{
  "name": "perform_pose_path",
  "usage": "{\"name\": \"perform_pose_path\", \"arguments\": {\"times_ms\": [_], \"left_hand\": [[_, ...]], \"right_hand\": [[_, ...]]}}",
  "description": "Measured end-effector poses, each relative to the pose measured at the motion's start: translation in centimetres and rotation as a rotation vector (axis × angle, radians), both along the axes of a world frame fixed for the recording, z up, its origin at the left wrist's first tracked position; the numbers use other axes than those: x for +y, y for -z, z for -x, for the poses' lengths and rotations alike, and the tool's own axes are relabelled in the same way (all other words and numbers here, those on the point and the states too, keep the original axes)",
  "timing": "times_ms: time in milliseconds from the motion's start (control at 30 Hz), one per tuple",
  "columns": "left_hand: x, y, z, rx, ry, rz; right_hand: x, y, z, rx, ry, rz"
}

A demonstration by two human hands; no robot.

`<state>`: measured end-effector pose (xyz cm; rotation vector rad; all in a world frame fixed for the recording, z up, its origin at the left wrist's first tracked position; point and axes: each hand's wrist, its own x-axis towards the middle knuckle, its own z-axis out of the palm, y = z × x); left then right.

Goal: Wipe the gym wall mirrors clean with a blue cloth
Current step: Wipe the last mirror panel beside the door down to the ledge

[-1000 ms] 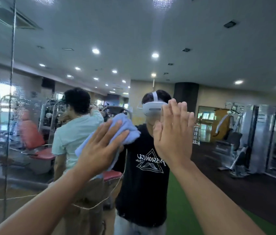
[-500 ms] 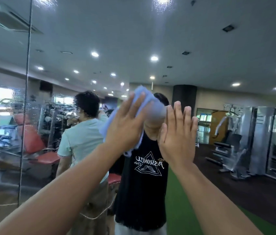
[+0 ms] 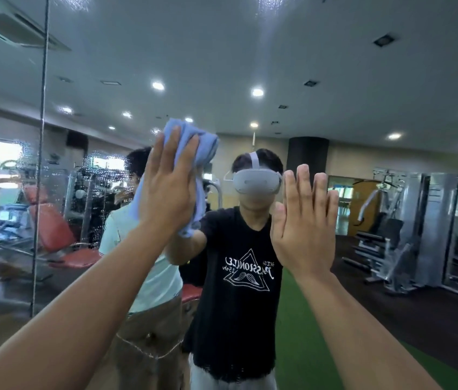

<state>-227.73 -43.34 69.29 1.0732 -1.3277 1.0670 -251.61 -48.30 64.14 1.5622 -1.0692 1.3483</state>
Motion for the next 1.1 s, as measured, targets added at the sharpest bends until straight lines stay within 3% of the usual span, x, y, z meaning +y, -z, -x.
{"name": "perform_pose_path", "arguments": {"times_ms": [100, 267, 367, 500, 600, 700, 833, 1000, 1100], "left_hand": [[-0.9, -0.3, 2.9, -0.033, -0.019, 0.010], [-1.1, 5.3, 4.0, -0.392, 0.037, -0.005], [-0.3, 8.6, 1.2, -0.472, 0.005, -0.051], [0.2, 8.0, -3.9, -0.408, -0.046, -0.097], [0.4, 4.3, -5.3, -0.192, -0.018, -0.106], [0.5, -0.1, -2.7, 0.005, 0.036, 0.002], [-0.4, -1.8, 1.8, -0.018, 0.047, 0.046], [-0.8, 4.2, 3.3, -0.362, 0.017, -0.028], [0.2, 7.6, 0.7, -0.455, 0.002, -0.094]], "right_hand": [[0.0, 0.0, 0.0, -0.004, 0.012, 0.009], [-0.1, 0.0, 0.1, 0.002, -0.002, -0.016], [-0.2, 0.1, 0.2, 0.012, 0.002, -0.020], [-0.2, 0.1, 0.2, 0.003, 0.010, -0.023], [-0.1, 0.0, 0.1, 0.000, 0.018, -0.021], [0.0, 0.0, 0.0, -0.004, 0.020, -0.024], [0.0, 0.1, -0.1, 0.000, 0.027, -0.028], [0.0, 0.0, 0.1, 0.001, -0.003, -0.047], [-0.1, 0.1, 0.1, -0.007, -0.013, -0.023]]}}
